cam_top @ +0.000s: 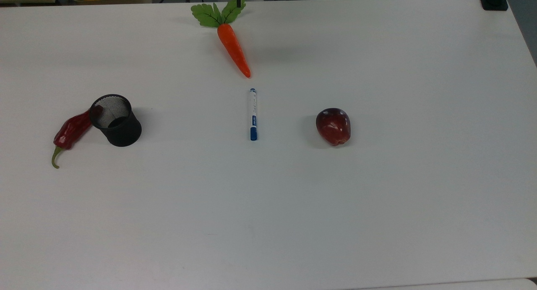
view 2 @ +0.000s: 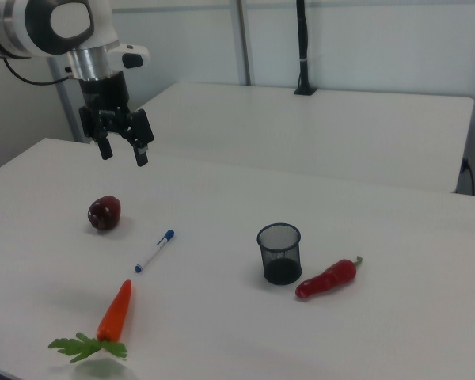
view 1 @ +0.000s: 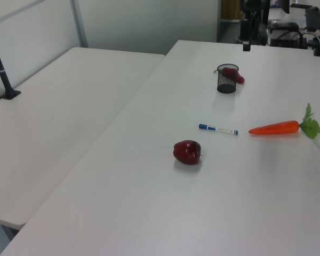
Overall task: Place marker
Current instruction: 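Move the gripper down over the blue-capped white marker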
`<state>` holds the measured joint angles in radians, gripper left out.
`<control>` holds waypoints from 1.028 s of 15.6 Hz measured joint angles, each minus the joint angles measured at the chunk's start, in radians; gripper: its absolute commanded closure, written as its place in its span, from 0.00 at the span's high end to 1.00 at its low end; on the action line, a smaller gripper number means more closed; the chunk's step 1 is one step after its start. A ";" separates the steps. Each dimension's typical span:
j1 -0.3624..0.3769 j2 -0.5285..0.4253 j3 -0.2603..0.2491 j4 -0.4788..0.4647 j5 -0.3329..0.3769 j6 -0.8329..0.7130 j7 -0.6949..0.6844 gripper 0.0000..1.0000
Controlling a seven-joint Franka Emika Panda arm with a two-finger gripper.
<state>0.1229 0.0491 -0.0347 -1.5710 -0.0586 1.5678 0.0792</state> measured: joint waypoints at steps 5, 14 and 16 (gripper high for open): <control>0.000 0.002 0.002 0.000 0.000 0.000 0.000 1.00; 0.000 0.074 0.007 -0.006 0.001 0.130 0.000 1.00; 0.000 0.106 0.008 -0.013 0.001 0.167 0.000 1.00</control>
<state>0.1230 0.1549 -0.0269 -1.5841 -0.0581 1.7345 0.0791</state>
